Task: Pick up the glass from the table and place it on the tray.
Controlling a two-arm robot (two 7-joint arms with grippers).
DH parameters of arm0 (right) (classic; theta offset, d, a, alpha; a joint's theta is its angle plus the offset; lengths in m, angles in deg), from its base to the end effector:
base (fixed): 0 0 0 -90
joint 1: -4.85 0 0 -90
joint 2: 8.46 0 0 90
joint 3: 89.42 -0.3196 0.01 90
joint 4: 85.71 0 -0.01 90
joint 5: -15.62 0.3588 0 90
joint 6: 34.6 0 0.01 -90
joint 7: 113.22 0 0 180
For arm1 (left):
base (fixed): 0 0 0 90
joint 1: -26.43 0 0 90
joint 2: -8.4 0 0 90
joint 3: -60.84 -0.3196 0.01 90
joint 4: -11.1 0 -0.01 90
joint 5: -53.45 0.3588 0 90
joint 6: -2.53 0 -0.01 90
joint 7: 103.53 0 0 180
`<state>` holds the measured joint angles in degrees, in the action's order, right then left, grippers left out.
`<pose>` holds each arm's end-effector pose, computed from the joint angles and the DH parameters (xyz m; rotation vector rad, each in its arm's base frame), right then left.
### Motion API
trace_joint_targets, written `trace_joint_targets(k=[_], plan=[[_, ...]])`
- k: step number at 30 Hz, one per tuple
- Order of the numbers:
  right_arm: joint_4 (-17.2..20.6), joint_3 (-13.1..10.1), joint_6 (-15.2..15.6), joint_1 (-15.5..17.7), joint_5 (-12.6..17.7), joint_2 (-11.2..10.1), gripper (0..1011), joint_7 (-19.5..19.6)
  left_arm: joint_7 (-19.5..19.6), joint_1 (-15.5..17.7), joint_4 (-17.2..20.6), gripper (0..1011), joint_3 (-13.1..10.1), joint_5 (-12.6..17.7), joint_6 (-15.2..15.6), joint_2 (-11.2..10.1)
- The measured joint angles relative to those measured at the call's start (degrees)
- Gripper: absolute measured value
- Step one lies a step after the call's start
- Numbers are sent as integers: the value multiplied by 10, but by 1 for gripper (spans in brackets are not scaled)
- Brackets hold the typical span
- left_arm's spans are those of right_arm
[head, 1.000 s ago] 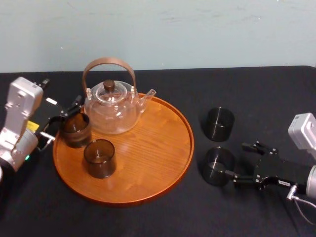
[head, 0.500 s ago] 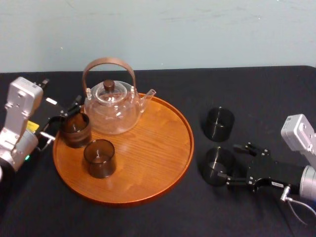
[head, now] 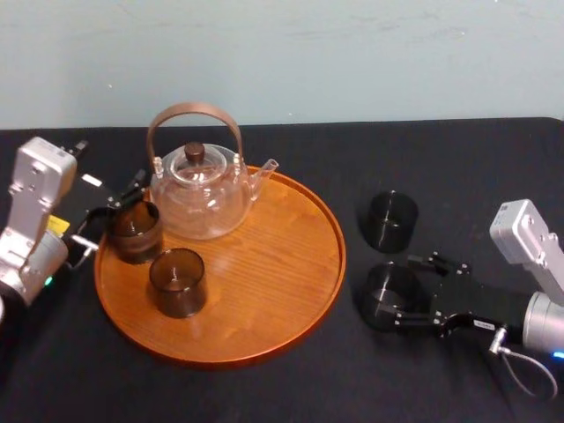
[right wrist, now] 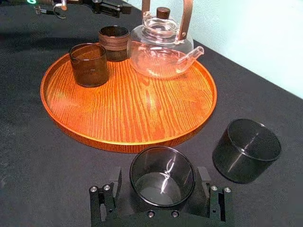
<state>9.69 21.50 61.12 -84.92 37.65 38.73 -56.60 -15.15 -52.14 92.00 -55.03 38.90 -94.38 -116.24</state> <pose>0.3518 -0.1017 -0.3104 -0.4246 0.0232 -0.6302 0.4101 0.0862 -0.3358 0.3044 -0.2849 1.2478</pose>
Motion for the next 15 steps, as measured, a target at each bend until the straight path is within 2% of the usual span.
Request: trace_joint_targets(k=[15], plan=[[-19,20,14,-25,-5,13,1002,-1,0,0,0,1001,0,0,0,0]])
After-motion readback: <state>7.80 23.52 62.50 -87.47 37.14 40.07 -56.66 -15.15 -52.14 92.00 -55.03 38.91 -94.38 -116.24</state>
